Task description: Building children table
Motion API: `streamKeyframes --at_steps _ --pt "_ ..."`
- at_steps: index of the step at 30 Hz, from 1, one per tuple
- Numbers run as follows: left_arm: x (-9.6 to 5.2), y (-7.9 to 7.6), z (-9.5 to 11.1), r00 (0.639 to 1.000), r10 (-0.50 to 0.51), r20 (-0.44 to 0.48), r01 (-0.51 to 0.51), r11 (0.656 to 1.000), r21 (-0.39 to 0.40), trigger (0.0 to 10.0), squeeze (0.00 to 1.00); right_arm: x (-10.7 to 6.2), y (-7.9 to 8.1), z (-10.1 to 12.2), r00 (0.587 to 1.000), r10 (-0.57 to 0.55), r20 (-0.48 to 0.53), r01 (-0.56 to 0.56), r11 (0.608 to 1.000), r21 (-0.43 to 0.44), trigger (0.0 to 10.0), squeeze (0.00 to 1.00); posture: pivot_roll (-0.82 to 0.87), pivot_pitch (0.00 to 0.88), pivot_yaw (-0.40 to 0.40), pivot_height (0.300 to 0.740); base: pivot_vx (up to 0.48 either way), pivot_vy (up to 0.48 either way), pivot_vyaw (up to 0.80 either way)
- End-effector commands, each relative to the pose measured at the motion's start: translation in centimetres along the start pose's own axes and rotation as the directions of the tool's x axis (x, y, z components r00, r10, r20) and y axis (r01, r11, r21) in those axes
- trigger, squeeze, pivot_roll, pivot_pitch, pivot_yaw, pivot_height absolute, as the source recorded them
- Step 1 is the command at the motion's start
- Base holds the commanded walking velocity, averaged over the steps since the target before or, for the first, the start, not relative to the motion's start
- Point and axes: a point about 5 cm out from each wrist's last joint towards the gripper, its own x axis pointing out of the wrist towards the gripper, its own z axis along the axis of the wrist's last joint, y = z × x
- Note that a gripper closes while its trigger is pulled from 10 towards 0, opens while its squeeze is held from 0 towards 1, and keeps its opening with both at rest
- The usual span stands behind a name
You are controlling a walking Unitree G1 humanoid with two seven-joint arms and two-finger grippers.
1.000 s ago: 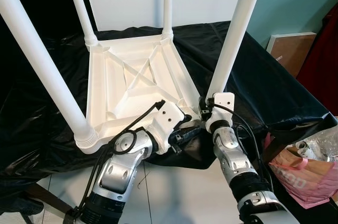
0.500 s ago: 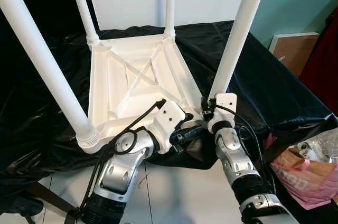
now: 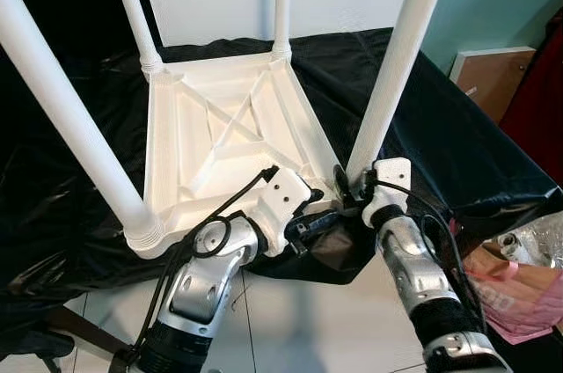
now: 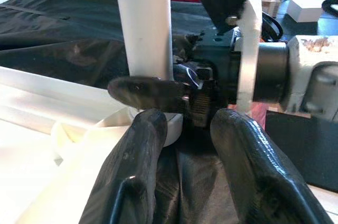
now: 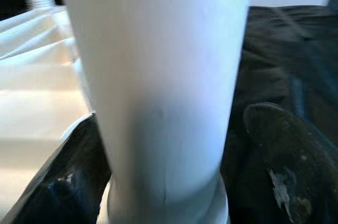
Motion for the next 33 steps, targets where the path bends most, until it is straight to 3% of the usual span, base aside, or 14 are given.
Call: streamKeyframes --at_steps 1,11,20,21,22,23,25,26,33 --pt "0.1 0.1 -0.5 0.998 0.054 -0.027 -0.054 0.998 -0.011 10.0 0.0 -0.2 -0.2 -0.1 0.998 0.066 -0.014 -0.066 0.998 0.007 10.0 0.0 0.0 0.045 -0.003 0.74 0.0 0.0 0.0" --pt "0.0 -0.5 -0.6 0.999 0.022 -0.035 -0.023 1.0 -0.019 10.0 0.0 0.9 -0.8 0.7 0.951 0.303 -0.052 -0.306 0.95 -0.056 10.0 0.0 -0.01 0.064 0.007 0.74 0.0 0.0 0.0" --pt "0.1 -0.8 -0.7 0.999 0.018 -0.034 -0.019 1.0 -0.025 10.0 0.0 2.7 -0.6 1.0 0.919 0.382 -0.099 -0.391 0.915 -0.097 10.0 0.0 0.0 0.069 -0.001 0.74 0.0 0.0 0.0" --pt "0.1 -0.8 -0.7 0.999 0.02 -0.035 -0.021 0.999 -0.027 10.0 0.0 2.8 -0.5 0.9 0.916 0.387 -0.104 -0.396 0.913 -0.095 6.9 0.0 0.0 0.075 -0.004 0.74 0.0 0.0 0.0" --pt "0.1 -0.8 -0.7 0.999 0.02 -0.035 -0.021 0.999 -0.027 10.0 0.0 2.8 -0.5 0.9 0.916 0.387 -0.104 -0.396 0.913 -0.095 6.9 0.0 0.0 0.075 -0.004 0.74 0.0 0.0 0.0" --pt "0.1 -0.8 -0.7 0.999 0.022 -0.036 -0.023 0.999 -0.028 10.0 0.0 2.9 -0.5 0.7 0.914 0.391 -0.111 -0.401 0.912 -0.09 0.6 0.0 0.01 0.082 -0.007 0.74 0.0 0.0 0.0" --pt "0.0 -0.8 -0.7 0.999 0.024 -0.036 -0.025 0.999 -0.029 10.0 0.0 2.9 -0.4 0.6 0.912 0.394 -0.115 -0.404 0.91 -0.088 0.6 0.0 0.01 0.082 -0.007 0.74 0.0 0.0 0.0" --pt "0.0 -0.9 -0.6 0.999 0.025 -0.036 -0.027 0.999 -0.031 10.0 0.0 2.8 -0.4 0.4 0.911 0.394 -0.121 -0.405 0.91 -0.085 0.0 0.0 0.02 0.095 -0.008 0.74 0.0 0.0 0.0" --pt "-0.1 -1.3 -0.7 0.999 0.019 -0.046 -0.021 0.999 -0.039 10.0 0.0 2.4 -0.8 -0.2 0.92 0.369 -0.135 -0.38 0.923 -0.063 0.0 0.0 0.03 0.125 -0.022 0.74 0.0 0.0 0.0"
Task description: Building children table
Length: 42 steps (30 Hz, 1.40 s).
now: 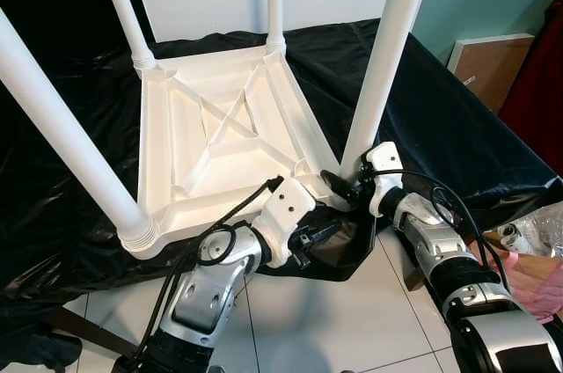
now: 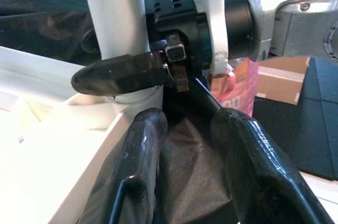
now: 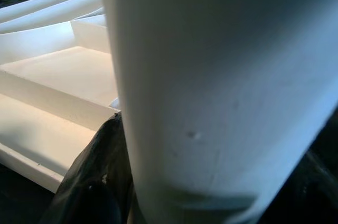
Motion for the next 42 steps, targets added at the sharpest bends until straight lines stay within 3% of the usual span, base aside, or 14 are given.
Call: streamKeyframes --at_steps 1,2,5,10,14,20,22,24,29,32,36,41,42 --pt "-0.1 -0.1 -0.1 0.998 0.056 -0.009 -0.056 0.998 -0.007 10.0 0.0 -0.3 0.4 -1.0 0.999 -0.005 -0.039 0.006 0.999 0.032 2.7 0.0 0.03 0.129 -0.027 0.74 0.0 0.0 0.0" --pt "-0.2 0.0 -0.2 0.998 0.066 -0.01 -0.066 0.998 -0.01 10.0 0.0 -0.3 0.4 -1.1 0.999 -0.019 -0.037 0.021 0.999 0.043 10.0 0.0 0.03 0.135 -0.032 0.74 0.0 0.0 0.0" --pt "-0.3 0.1 -0.2 0.997 0.073 -0.011 -0.073 0.997 -0.012 10.0 0.0 -0.3 0.4 -1.1 0.999 -0.03 -0.035 0.031 0.998 0.05 10.0 0.0 0.03 0.135 -0.032 0.74 0.0 0.0 0.0" --pt "-0.6 0.5 -0.7 0.994 0.103 -0.027 -0.103 0.995 -0.006 10.0 0.0 0.0 0.9 -1.6 0.986 -0.155 -0.06 0.158 0.986 0.055 10.0 0.0 0.01 0.148 -0.049 0.74 0.0 0.0 0.0" --pt "-0.7 0.8 -0.8 0.992 0.121 -0.027 -0.121 0.993 -0.009 10.0 0.0 0.0 1.8 -2.6 0.933 -0.338 -0.121 0.35 0.932 0.096 10.0 0.0 0.0 0.144 -0.054 0.74 0.0 0.0 0.0" --pt "-0.6 0.9 -0.6 0.992 0.126 -0.024 -0.126 0.992 -0.009 10.0 0.0 0.1 3.2 -2.9 0.9 -0.417 -0.127 0.432 0.892 0.135 10.0 0.0 0.0 0.139 -0.05 0.74 0.0 0.0 0.0" --pt "-0.6 0.8 -0.6 0.992 0.125 -0.021 -0.125 0.992 -0.007 10.0 0.0 0.3 4.9 -2.8 0.859 -0.497 -0.123 0.511 0.84 0.18 10.0 0.0 0.0 0.139 -0.044 0.74 0.0 0.0 0.0" --pt "-0.6 0.8 -0.6 0.992 0.124 -0.021 -0.124 0.992 -0.006 10.0 0.0 0.6 5.9 -2.7 0.842 -0.525 -0.123 0.539 0.813 0.218 10.0 0.0 0.0 0.136 -0.041 0.74 0.0 0.0 0.0" --pt "-0.4 0.9 -0.3 0.992 0.121 -0.016 -0.121 0.993 -0.002 10.0 0.0 1.3 6.9 -1.4 0.89 -0.451 -0.063 0.453 0.862 0.227 10.0 0.0 -0.01 0.135 -0.038 0.74 0.0 0.0 0.0" --pt "-0.3 1.1 -0.4 0.992 0.127 -0.018 -0.127 0.992 0.006 10.0 0.0 0.7 5.9 -0.7 0.885 -0.466 -0.009 0.459 0.869 0.185 10.0 0.0 -0.01 0.13 -0.039 0.74 0.0 0.0 0.0" --pt "-0.3 1.3 -0.5 0.991 0.132 -0.022 -0.132 0.991 0.011 10.0 0.0 0.4 5.2 -0.9 0.886 -0.463 -0.009 0.458 0.874 0.162 10.0 0.0 -0.01 0.124 -0.043 0.74 0.0 0.0 0.0" --pt "-0.3 1.7 -0.3 0.99 0.139 -0.014 -0.138 0.99 0.022 10.0 0.0 -0.2 4.3 -0.4 0.913 -0.408 0.026 0.402 0.907 0.129 10.0 0.0 -0.01 0.105 -0.058 0.74 0.0 0.0 0.0" --pt "-0.3 1.7 -0.2 0.99 0.14 -0.011 -0.139 0.99 0.024 10.0 0.0 -0.3 4.1 -0.2 0.918 -0.396 0.036 0.388 0.912 0.133 10.0 1.0 -0.01 0.102 -0.06 0.74 0.0 0.0 0.0"
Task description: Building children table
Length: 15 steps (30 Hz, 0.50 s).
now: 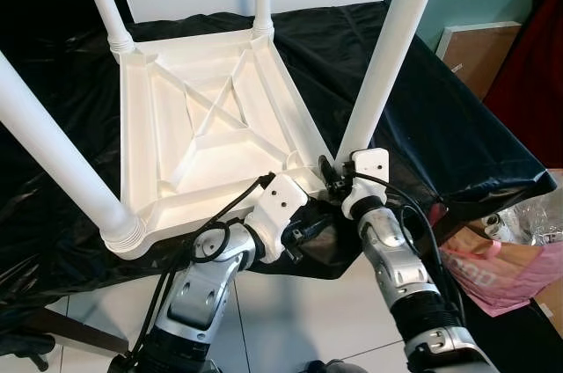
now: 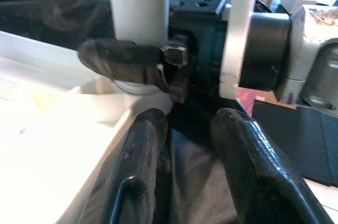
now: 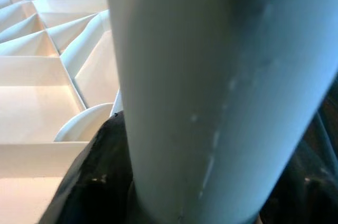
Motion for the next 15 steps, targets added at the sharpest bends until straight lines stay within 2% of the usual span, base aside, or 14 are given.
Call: streamKeyframes --at_steps 1,3,4,5,6,7,11,13,14,15 --pt "0.0 0.5 -0.1 0.995 0.097 -0.004 -0.097 0.995 0.011 10.0 0.0 -0.7 -0.4 -0.9 0.998 0.028 -0.047 -0.027 0.999 0.021 10.0 1.0 -0.01 0.103 -0.061 0.74 0.0 0.0 0.0" --pt "0.0 0.6 0.0 0.995 0.098 -0.001 -0.098 0.995 0.013 10.0 0.0 -0.7 -0.5 -0.8 0.998 0.043 -0.042 -0.042 0.999 0.023 10.0 1.0 -0.01 0.103 -0.061 0.74 0.0 0.0 0.0" --pt "0.0 0.5 0.2 0.995 0.094 0.009 -0.095 0.995 0.016 10.0 0.0 -0.8 -0.8 -0.4 0.994 0.104 -0.03 -0.103 0.994 0.022 10.0 1.0 -0.01 0.089 -0.059 0.74 0.0 0.0 0.0" --pt "0.0 0.5 0.2 0.995 0.094 0.009 -0.095 0.995 0.016 10.0 0.0 -0.8 -0.8 -0.4 0.994 0.104 -0.03 -0.103 0.994 0.022 10.0 1.0 -0.01 0.089 -0.059 0.74 0.0 0.0 0.0" --pt "0.1 0.5 0.3 0.996 0.087 0.016 -0.087 0.996 0.019 10.0 0.0 -1.2 -1.7 -0.2 0.971 0.236 -0.035 -0.236 0.972 0.005 10.0 1.0 -0.01 0.081 -0.06 0.74 0.0 0.0 0.0" --pt "0.1 0.5 0.3 0.996 0.087 0.014 -0.088 0.996 0.023 10.0 0.0 -1.3 -2.2 -0.1 0.962 0.271 -0.037 -0.272 0.962 -0.012 10.0 1.0 -0.01 0.082 -0.061 0.74 0.0 0.0 0.0" --pt "-0.1 0.7 0.3 0.996 0.091 0.019 -0.092 0.996 0.02 10.0 0.0 -1.1 -3.3 0.2 0.936 0.349 -0.05 -0.351 0.935 -0.044 10.0 1.0 -0.01 0.075 -0.055 0.74 0.0 0.0 0.0" --pt "-0.1 0.7 0.3 0.996 0.091 0.019 -0.092 0.996 0.02 10.0 0.0 -1.1 -3.3 0.2 0.936 0.349 -0.05 -0.351 0.935 -0.044 10.0 1.0 -0.01 0.075 -0.055 0.74 0.0 0.0 0.0" --pt "0.0 0.7 0.3 0.996 0.09 0.02 -0.09 0.996 0.018 10.0 0.0 -0.8 -3.5 0.4 0.921 0.385 -0.058 -0.388 0.92 -0.056 10.0 0.93 -0.01 0.068 -0.051 0.74 0.0 0.0 0.0" --pt "0.1 0.6 0.3 0.996 0.085 0.021 -0.086 0.996 0.018 10.0 0.0 -0.5 -3.6 0.7 0.905 0.42 -0.068 -0.424 0.903 -0.063 10.0 0.0 -0.01 0.059 -0.048 0.74 0.0 0.0 0.0"
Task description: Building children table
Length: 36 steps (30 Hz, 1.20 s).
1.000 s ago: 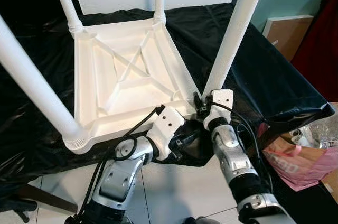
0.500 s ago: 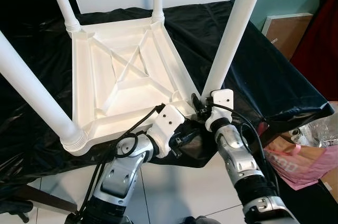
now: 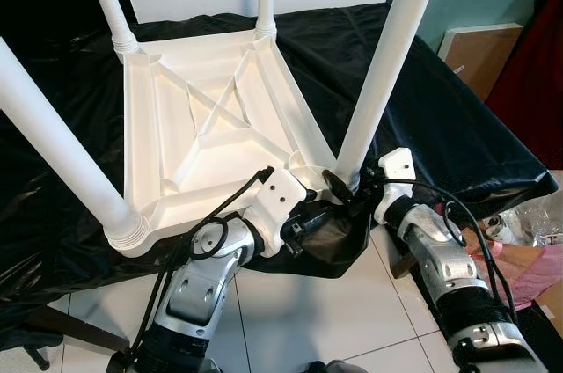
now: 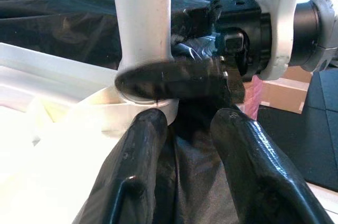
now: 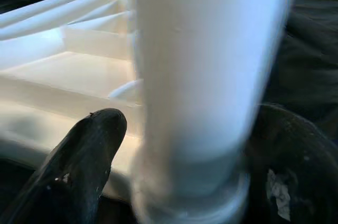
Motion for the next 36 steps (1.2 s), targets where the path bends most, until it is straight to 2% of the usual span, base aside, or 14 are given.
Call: streamKeyframes --at_steps 1,4,7,10,13,14,15,27,28,29,33,35,36 --pt "0.3 0.3 0.0 0.997 0.072 0.002 -0.072 0.997 0.006 10.0 0.0 0.4 -0.4 0.4 0.998 0.068 -0.008 -0.069 0.997 -0.023 10.0 0.0 -0.01 0.057 -0.046 0.74 0.0 0.0 0.0" --pt "0.6 0.4 0.1 0.998 0.066 0.003 -0.066 0.998 0.012 10.0 0.0 1.1 -0.4 0.6 0.993 0.116 -0.021 -0.117 0.992 -0.041 10.0 0.0 0.0 0.061 -0.043 0.74 0.0 0.0 0.0" --pt "0.6 0.4 0.1 0.998 0.066 0.003 -0.066 0.998 0.012 10.0 0.0 1.1 -0.4 0.6 0.993 0.116 -0.021 -0.117 0.992 -0.041 10.0 0.0 0.0 0.061 -0.043 0.74 0.0 0.0 0.0" --pt "0.6 0.5 0.2 0.998 0.069 0.001 -0.069 0.997 0.018 10.0 0.0 2.1 -0.3 0.6 0.986 0.16 -0.046 -0.163 0.985 -0.057 10.0 0.0 0.02 0.062 -0.051 0.74 0.0 0.0 0.0" --pt "0.6 0.5 0.2 0.998 0.069 0.001 -0.069 0.997 0.018 10.0 0.0 2.1 -0.3 0.6 0.986 0.16 -0.046 -0.163 0.985 -0.057 10.0 0.0 0.02 0.062 -0.051 0.74 0.0 0.0 0.0" --pt "0.6 0.5 0.2 0.997 0.073 0.0 -0.073 0.997 0.02 10.0 0.0 2.4 -0.4 0.5 0.984 0.168 -0.059 -0.171 0.983 -0.06 9.0 0.0 0.02 0.06 -0.053 0.74 0.0 0.0 0.0" --pt "0.6 0.4 0.3 0.997 0.076 0.001 -0.076 0.997 0.019 10.0 0.0 2.4 -0.5 0.3 0.984 0.165 -0.068 -0.169 0.984 -0.055 0.0 0.0 0.03 0.058 -0.061 0.74 0.0 0.0 0.0" --pt "0.4 0.3 0.0 0.996 0.09 -0.004 -0.089 0.996 0.012 10.0 0.0 1.2 -1.5 -1.5 0.989 0.085 -0.117 -0.086 0.996 -0.002 0.0 0.0 0.03 0.068 -0.065 0.74 0.0 0.0 0.0" --pt "0.4 0.3 -0.1 0.996 0.092 -0.008 -0.092 0.996 0.012 10.0 0.0 1.1 -1.5 -1.6 0.991 0.062 -0.121 -0.063 0.998 0.0 8.8 0.0 0.03 0.07 -0.062 0.74 0.0 0.0 0.0" --pt "0.4 0.3 -0.1 0.996 0.094 -0.009 -0.094 0.996 0.011 10.0 0.0 1.2 -1.6 -1.8 0.991 0.046 -0.123 -0.046 0.999 0.005 10.0 0.0 0.03 0.07 -0.062 0.74 0.0 0.0 0.0" --pt "0.4 0.2 -0.1 0.996 0.089 -0.009 -0.089 0.996 0.01 10.0 0.0 1.3 -1.5 -2.0 0.992 -0.026 -0.12 0.029 0.999 0.022 10.0 0.0 0.03 0.067 -0.06 0.74 0.0 0.0 0.0" --pt "0.2 0.1 -0.2 0.996 0.086 -0.013 -0.086 0.996 0.009 10.0 0.0 1.5 -1.2 -2.2 0.986 -0.116 -0.119 0.122 0.992 0.043 10.0 0.0 0.03 0.071 -0.061 0.74 0.0 0.0 0.0" --pt "0.2 0.1 -0.2 0.996 0.086 -0.013 -0.086 0.996 0.009 10.0 0.0 1.5 -1.2 -2.2 0.986 -0.116 -0.119 0.122 0.992 0.043 10.0 0.0 0.03 0.071 -0.061 0.74 0.0 0.0 0.0"
